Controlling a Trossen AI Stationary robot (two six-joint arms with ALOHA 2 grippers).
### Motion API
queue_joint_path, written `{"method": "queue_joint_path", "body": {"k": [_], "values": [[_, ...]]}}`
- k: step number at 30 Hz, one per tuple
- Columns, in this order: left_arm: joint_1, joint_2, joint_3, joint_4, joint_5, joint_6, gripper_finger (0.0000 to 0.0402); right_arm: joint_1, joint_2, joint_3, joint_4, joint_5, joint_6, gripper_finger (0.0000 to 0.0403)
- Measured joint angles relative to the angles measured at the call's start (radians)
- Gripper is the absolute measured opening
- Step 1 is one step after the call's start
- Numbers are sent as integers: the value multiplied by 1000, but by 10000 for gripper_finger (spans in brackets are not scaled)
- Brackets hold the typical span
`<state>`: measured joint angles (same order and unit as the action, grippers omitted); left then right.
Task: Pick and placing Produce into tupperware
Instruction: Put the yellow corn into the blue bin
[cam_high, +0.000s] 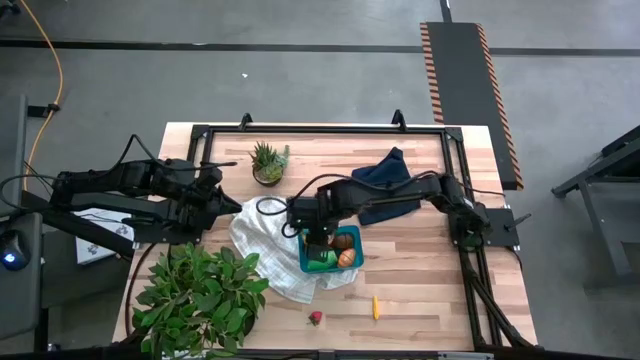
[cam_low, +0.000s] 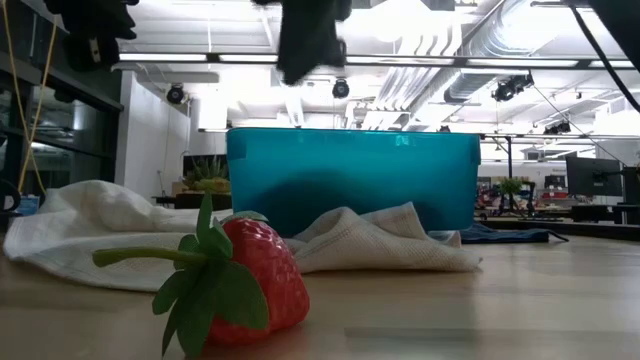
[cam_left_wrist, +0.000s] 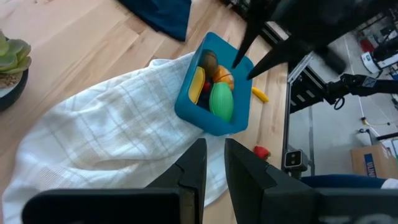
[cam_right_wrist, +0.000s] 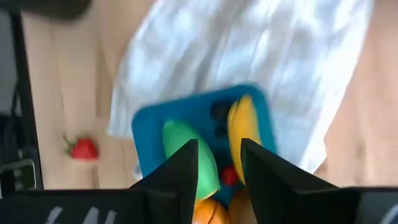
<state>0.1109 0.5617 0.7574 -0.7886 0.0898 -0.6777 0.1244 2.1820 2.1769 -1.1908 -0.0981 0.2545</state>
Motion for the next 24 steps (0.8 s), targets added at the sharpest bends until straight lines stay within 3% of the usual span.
{"method": "queue_joint_path", "body": {"k": [4, 14, 19, 24], "values": [[0, 0, 0, -7, 0, 0, 46, 1, -76, 0, 56, 106, -12, 113], [0, 0, 0, -118, -2, 0, 46, 16, -305, 0, 33, 516, 96, 114], [0, 0, 0, -151, -4, 0, 46, 107, -391, 0, -88, 741, 291, 114], [0, 0, 0, -155, -4, 0, 46, 275, -422, 0, -275, 931, 635, 114]]}}
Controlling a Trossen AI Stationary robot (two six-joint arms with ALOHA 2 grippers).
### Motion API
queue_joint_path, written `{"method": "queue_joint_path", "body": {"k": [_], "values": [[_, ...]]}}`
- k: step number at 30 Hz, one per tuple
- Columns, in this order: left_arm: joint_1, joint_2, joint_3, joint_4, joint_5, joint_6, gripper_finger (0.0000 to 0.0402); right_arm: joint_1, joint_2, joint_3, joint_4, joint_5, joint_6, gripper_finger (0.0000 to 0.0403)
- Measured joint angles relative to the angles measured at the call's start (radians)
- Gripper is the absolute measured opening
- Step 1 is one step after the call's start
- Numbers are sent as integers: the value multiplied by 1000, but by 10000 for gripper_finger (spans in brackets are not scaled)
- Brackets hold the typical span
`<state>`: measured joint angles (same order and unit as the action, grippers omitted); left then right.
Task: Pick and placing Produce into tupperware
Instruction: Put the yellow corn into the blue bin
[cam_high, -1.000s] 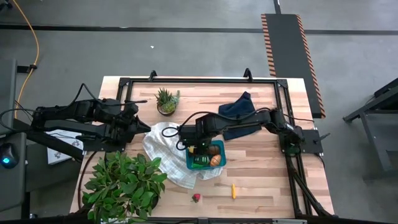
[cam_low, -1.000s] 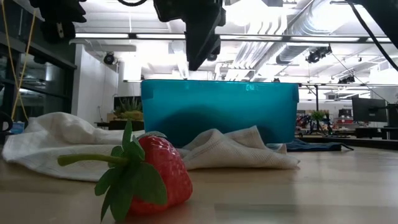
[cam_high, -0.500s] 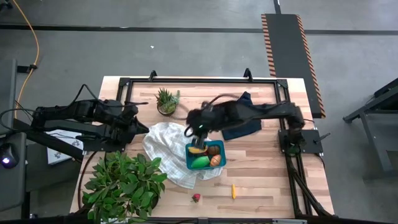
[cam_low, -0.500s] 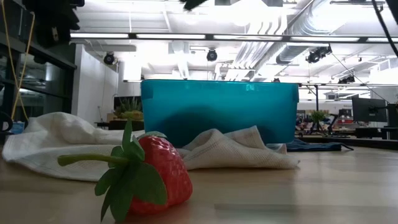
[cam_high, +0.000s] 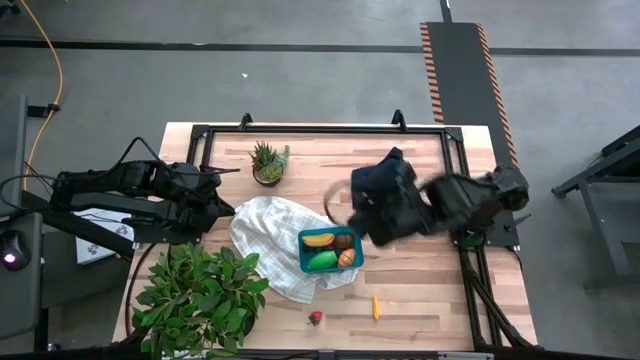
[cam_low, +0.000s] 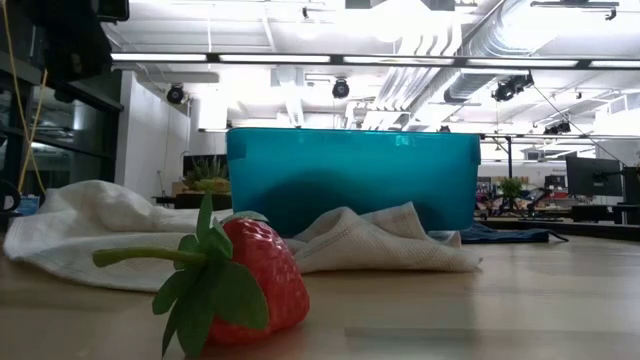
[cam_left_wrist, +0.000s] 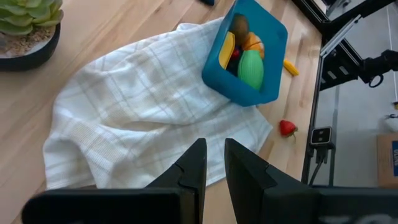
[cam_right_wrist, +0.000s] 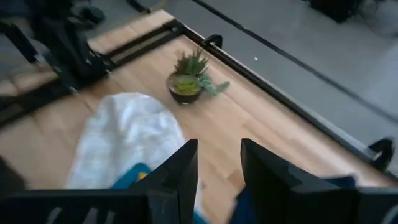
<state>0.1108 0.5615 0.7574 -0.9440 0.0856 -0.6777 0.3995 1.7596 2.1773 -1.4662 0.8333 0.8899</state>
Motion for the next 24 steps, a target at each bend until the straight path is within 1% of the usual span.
{"method": "queue_joint_path", "body": {"k": [2, 4, 7, 14, 16, 18, 22, 24], "values": [[0, 0, 0, -2, 0, 3, 46, 66, 0, 0, -39, 51, 139, 114], [0, 0, 0, -3, 0, 19, 46, 121, 0, 0, -60, 77, 252, 114], [0, 0, 0, -3, 0, 26, 46, 179, 5, 0, -61, 98, 371, 114], [0, 0, 0, -3, 0, 26, 46, 246, 55, 0, -105, 112, 656, 114], [0, 0, 0, -9, 0, 26, 46, 251, 78, 0, -104, 81, 714, 114], [0, 0, 0, -11, 0, 26, 46, 251, 97, 0, -105, 19, 780, 114], [0, 0, 0, -20, 3, 26, 46, 241, 122, 0, -105, -165, 891, 114], [0, 0, 0, -35, 5, 26, 46, 240, 128, 0, -105, -241, 940, 114]]}}
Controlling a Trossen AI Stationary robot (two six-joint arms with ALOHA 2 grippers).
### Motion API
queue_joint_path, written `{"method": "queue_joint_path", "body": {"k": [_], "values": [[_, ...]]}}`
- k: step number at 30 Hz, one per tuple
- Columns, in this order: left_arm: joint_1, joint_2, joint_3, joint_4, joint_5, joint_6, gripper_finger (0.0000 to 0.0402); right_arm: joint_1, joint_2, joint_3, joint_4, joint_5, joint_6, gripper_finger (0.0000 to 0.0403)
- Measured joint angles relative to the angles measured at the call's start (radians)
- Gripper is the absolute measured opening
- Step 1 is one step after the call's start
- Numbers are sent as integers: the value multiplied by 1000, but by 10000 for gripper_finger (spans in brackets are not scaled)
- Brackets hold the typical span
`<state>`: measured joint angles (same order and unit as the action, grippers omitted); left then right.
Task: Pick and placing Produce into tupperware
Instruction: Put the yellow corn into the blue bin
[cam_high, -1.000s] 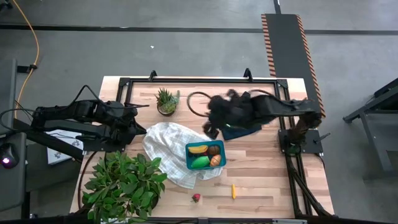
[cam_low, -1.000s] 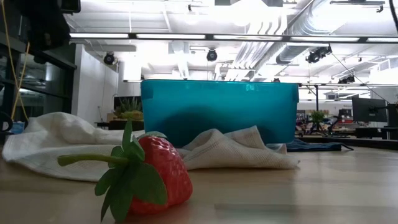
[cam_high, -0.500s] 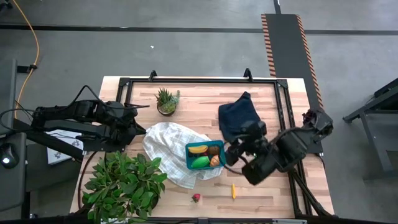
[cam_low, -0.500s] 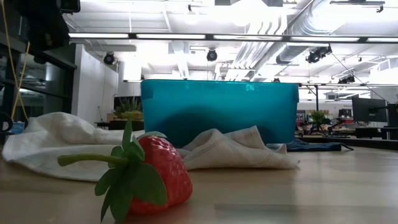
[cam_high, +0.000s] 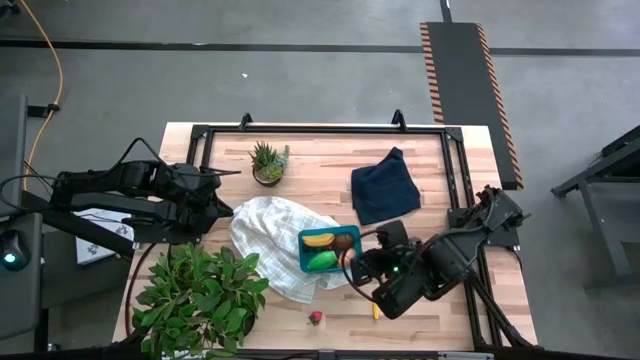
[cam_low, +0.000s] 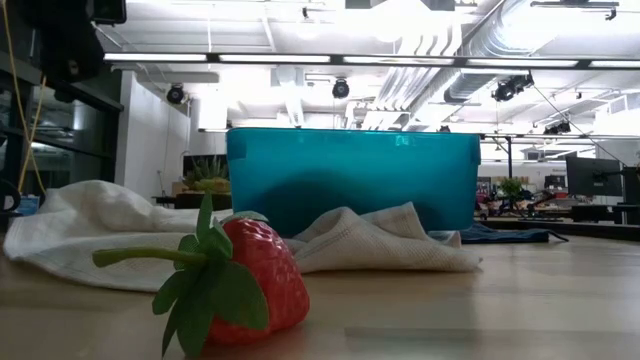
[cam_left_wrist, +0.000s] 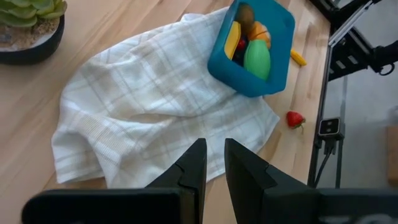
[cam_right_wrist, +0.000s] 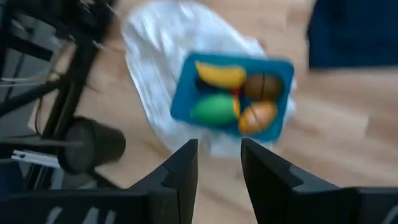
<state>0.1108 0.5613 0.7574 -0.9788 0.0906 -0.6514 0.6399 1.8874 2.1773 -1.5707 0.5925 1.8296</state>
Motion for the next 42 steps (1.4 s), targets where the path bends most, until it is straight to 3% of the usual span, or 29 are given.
{"method": "queue_joint_path", "body": {"k": [7, 20, 42], "values": [[0, 0, 0, -32, 3, 45, 46, 0, 0, 0, -1, -258, 127, 114], [0, 0, 0, -46, 3, 49, 46, -17, 53, 0, -1, -517, 285, 114], [0, 0, 0, -99, 6, 71, 46, 8, 247, 0, 0, -572, 288, 114]]}}
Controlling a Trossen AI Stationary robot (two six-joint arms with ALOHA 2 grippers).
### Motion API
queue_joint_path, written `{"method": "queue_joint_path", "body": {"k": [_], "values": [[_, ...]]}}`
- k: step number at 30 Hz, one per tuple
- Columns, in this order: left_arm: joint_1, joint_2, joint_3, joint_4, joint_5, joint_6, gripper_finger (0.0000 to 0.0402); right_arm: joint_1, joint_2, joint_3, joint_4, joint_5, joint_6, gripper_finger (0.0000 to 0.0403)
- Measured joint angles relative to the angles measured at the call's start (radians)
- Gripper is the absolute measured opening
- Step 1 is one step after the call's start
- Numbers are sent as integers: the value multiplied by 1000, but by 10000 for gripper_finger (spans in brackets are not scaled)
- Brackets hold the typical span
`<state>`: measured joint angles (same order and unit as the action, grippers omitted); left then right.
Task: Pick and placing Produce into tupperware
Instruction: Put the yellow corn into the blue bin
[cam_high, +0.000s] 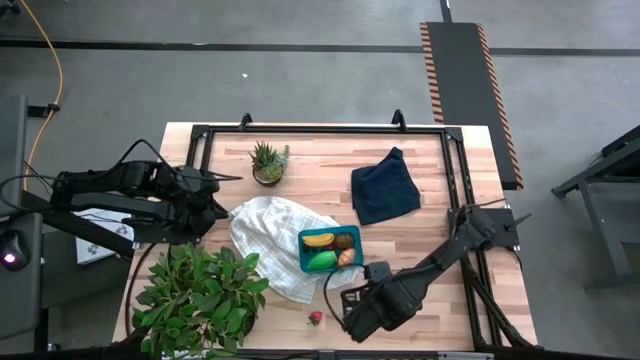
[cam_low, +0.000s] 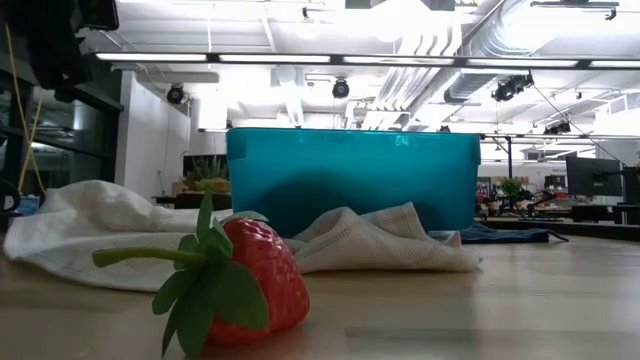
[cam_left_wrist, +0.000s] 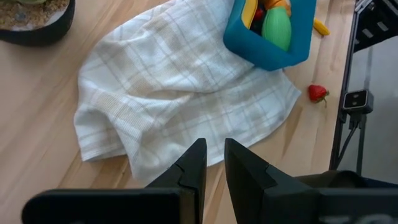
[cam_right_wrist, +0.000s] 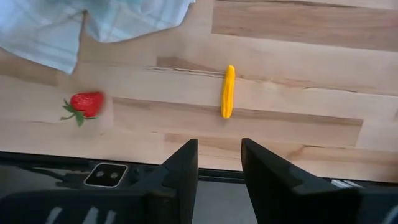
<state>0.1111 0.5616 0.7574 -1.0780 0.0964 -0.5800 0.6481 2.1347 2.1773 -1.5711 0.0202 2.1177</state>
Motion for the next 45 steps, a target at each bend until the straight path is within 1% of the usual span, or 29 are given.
{"method": "queue_joint_path", "body": {"k": [6, 12, 14, 16, 18, 21, 26, 32, 35, 42, 45], "values": [[0, 0, 0, -6, 1, 0, 46, 6, 14, 0, 0, -3, 9, 114], [0, 0, 0, -6, 1, 0, 46, -8, 14, -1, 0, -2, -30, 114], [0, 0, 0, -6, 1, 0, 46, -14, 11, -24, 1, -3, -28, 114], [0, 0, 0, -6, 1, 0, 46, -16, 1, -64, 1, -15, -26, 114], [0, 0, 0, -6, 1, 0, 46, -15, -16, -111, 13, -50, -20, 114], [0, 0, 0, -6, 1, 0, 46, -14, -40, -167, 63, -82, -22, 114], [0, 0, 0, -6, 1, -1, 46, -18, -71, -260, 162, -76, -31, 114], [0, 0, 0, -6, 1, -1, 46, -20, -127, -431, 351, -91, -25, 114], [0, 0, 0, -6, 1, -1, 46, -20, -144, -501, 409, -97, 0, 114], [0, 0, 0, -6, 1, -1, 46, -20, -155, -577, 489, -107, -10, 114], [0, 0, 0, -6, 1, -1, 46, -22, -155, -622, 551, -131, -13, 114]]}}
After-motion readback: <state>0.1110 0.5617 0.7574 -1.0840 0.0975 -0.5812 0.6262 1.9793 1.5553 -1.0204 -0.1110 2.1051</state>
